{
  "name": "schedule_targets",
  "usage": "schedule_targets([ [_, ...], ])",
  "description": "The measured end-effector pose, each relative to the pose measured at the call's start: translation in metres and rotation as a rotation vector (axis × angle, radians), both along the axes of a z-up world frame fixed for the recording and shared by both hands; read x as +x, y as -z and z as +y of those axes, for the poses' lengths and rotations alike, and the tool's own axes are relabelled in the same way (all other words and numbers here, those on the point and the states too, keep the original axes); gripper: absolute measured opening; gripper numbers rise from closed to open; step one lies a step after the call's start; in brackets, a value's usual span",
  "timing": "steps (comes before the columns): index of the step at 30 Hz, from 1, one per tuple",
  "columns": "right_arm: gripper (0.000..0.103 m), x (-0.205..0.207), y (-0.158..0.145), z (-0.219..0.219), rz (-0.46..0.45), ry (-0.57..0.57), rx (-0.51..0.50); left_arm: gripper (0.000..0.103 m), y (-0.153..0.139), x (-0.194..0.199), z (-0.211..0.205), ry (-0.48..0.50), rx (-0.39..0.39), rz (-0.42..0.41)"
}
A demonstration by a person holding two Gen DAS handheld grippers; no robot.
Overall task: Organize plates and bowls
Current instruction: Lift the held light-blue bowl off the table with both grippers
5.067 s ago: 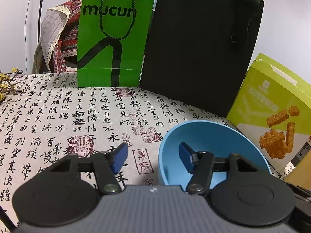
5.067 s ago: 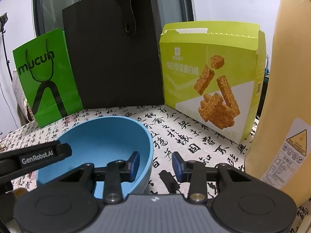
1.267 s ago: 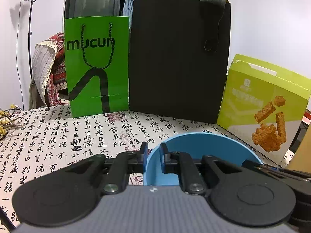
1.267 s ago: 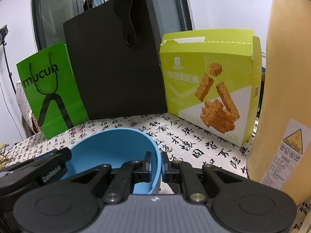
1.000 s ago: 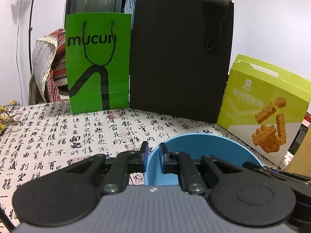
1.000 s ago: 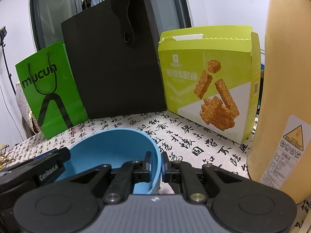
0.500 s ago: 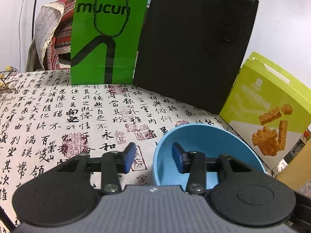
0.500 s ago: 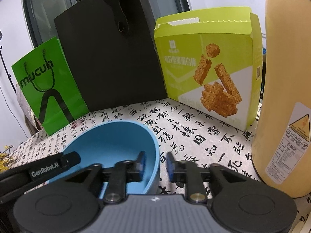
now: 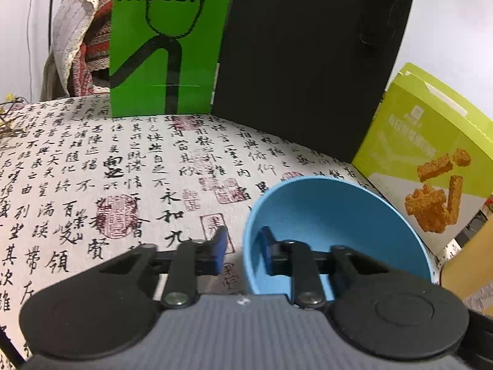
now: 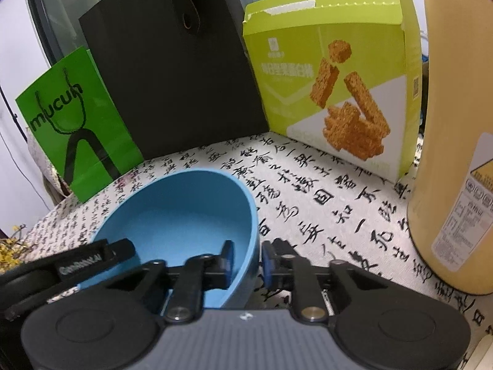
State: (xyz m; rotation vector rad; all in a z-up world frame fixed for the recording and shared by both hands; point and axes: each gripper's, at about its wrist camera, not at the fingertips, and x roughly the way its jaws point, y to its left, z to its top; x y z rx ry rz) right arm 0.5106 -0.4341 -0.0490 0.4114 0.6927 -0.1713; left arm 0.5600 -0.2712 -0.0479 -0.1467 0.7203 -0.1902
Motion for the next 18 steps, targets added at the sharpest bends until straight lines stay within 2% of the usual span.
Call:
schedule_targets([
  [2, 0.013, -0.001, 0.000, 0.000, 0.001, 0.006, 0.004, 0.012, -0.001, -0.002, -0.002, 0.012, -0.001, -0.008],
  [18, 0.013, -0.011, -0.014, -0.005, -0.050, 0.033, 0.037, 0.012, -0.019, -0.021, -0.011, 0.015, 0.051, -0.103],
])
